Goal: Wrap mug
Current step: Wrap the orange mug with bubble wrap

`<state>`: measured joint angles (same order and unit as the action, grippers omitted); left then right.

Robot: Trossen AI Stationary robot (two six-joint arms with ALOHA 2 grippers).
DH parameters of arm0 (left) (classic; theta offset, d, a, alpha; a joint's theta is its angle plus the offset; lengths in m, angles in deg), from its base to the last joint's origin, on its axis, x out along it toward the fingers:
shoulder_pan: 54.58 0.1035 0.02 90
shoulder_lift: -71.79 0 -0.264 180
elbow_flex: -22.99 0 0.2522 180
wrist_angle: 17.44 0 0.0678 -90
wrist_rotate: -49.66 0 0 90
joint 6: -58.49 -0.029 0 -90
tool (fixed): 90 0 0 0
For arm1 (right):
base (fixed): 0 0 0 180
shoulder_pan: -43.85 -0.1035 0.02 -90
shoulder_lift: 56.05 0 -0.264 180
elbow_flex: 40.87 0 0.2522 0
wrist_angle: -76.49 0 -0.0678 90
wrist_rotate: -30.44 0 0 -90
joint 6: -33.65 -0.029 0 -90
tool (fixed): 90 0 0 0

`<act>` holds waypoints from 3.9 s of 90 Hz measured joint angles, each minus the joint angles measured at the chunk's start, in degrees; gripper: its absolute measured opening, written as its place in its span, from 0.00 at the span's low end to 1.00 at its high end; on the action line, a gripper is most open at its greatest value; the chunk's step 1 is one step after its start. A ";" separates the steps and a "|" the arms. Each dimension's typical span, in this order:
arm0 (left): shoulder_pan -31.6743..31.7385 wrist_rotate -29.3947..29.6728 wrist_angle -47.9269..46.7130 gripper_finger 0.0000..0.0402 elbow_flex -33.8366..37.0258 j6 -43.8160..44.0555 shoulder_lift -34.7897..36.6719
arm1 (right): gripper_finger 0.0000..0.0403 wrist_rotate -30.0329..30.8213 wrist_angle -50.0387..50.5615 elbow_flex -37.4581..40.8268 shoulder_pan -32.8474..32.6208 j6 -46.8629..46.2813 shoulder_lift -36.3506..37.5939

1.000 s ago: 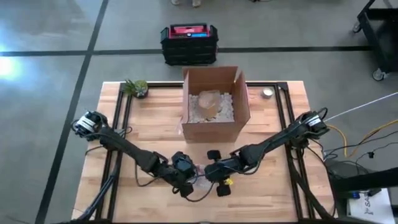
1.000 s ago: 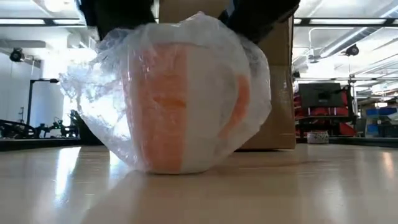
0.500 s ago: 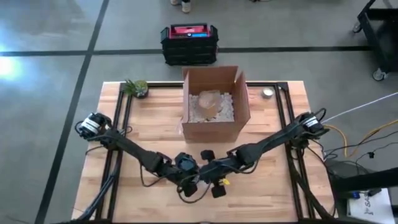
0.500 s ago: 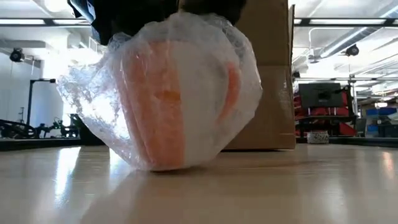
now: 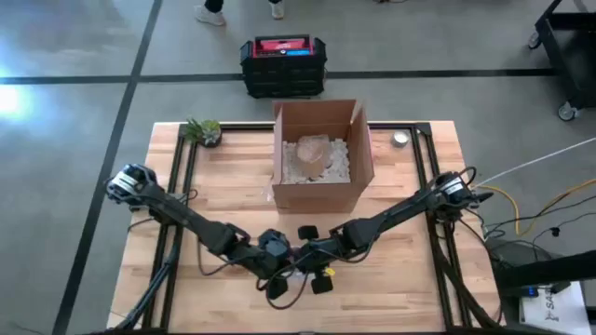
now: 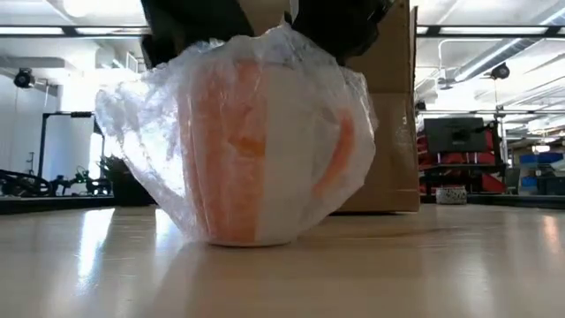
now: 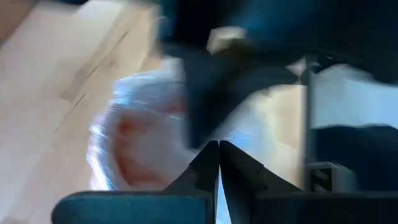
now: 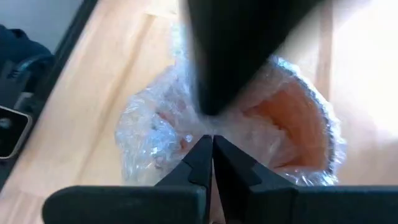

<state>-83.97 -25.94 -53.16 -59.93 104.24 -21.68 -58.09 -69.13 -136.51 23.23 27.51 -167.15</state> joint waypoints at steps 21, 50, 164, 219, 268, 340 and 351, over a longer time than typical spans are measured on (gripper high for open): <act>-5.05 -0.50 -12.07 0.00 0.34 10.66 1.85 | 0.01 0.16 0.19 -0.33 0.03 0.26 -0.05; -6.49 9.72 2.05 0.00 4.18 4.56 -1.67 | 0.01 0.03 0.05 -0.34 0.20 0.87 -0.08; 0.27 7.28 9.97 0.00 3.56 -1.78 -7.10 | 0.01 -0.47 6.72 -0.27 -0.87 -0.70 4.49; 0.32 7.33 11.19 0.00 3.63 -2.20 -7.19 | 0.01 -1.91 7.08 -0.09 1.15 0.57 3.39; 0.29 7.44 11.75 0.00 3.65 -2.56 -7.19 | 0.01 -0.30 3.97 -0.23 -3.17 -2.67 3.70; 0.33 7.10 13.24 0.00 3.71 -3.47 -7.17 | 0.01 -7.80 1.02 -0.27 0.14 4.29 -0.86; 0.21 6.68 12.85 0.00 3.67 -3.78 -7.17 | 0.01 -8.05 3.26 0.05 -0.02 4.24 2.70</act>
<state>-83.77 -19.26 -40.31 -56.26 100.46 -28.85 -66.14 -65.87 -136.45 23.21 31.74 -164.45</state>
